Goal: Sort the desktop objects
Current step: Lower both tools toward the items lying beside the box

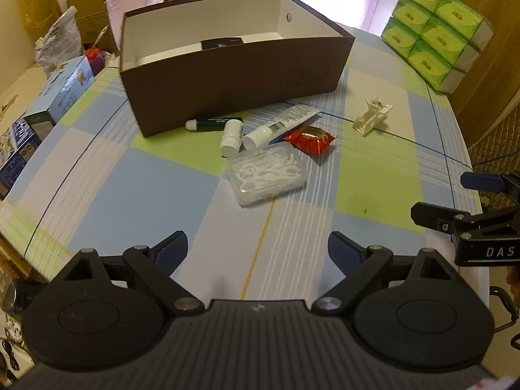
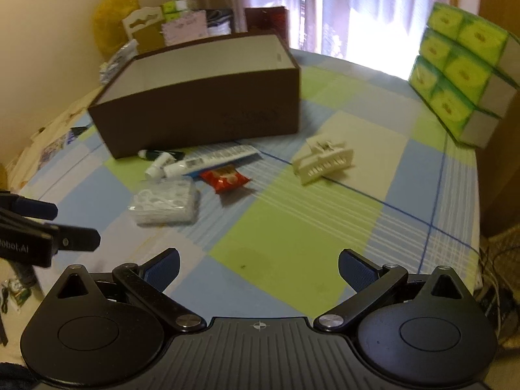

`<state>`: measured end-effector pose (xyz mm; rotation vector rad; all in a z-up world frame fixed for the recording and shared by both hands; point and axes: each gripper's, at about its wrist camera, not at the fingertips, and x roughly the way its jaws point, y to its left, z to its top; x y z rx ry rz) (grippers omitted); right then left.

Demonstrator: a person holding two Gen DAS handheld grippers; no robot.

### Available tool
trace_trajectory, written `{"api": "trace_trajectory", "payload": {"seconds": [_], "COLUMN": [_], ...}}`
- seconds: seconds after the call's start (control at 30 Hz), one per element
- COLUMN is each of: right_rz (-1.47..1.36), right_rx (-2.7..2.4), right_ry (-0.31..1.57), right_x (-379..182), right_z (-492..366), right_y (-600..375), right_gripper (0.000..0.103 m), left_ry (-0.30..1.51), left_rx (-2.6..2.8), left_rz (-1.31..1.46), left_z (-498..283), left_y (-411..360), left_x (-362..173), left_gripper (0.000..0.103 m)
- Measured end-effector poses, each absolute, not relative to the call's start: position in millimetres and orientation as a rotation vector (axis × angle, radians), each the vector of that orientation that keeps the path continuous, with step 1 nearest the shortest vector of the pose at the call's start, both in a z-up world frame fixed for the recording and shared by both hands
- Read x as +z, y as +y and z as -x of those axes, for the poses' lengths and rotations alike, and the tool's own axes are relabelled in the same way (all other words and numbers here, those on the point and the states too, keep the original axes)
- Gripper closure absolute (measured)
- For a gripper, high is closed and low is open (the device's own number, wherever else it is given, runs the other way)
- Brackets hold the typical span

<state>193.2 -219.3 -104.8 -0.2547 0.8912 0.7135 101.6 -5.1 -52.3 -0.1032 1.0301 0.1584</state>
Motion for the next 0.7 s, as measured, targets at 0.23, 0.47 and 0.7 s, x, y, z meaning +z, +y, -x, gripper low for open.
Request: {"api": "trace_trajectory", "payload": {"seconds": [0.23,0.47,0.7], "right_rz": [0.208,0.178,0.167], "right_rx": [0.614,0.539,0.499], "right_ry": [0.944,1.001,1.019], "right_x": [-116.1,-133.1,-140.3], "right_z": [-208.8,-225.1,-239.4], "right_y": [-227.0,-232.7,-230.5], "right_gripper": [0.002,0.002,0.002], "left_ry": [1.073,1.114,1.129], "left_rx": [0.13,0.135,0.15], "left_rz": [0.121,0.161,0.166], "left_z": [-136.2,-159.0,-183.1], "left_y": [4.9,16.1,17.3], "left_x": [-70.8,-92.9,-110.4], "left_gripper": [0.012,0.012,0.012]}}
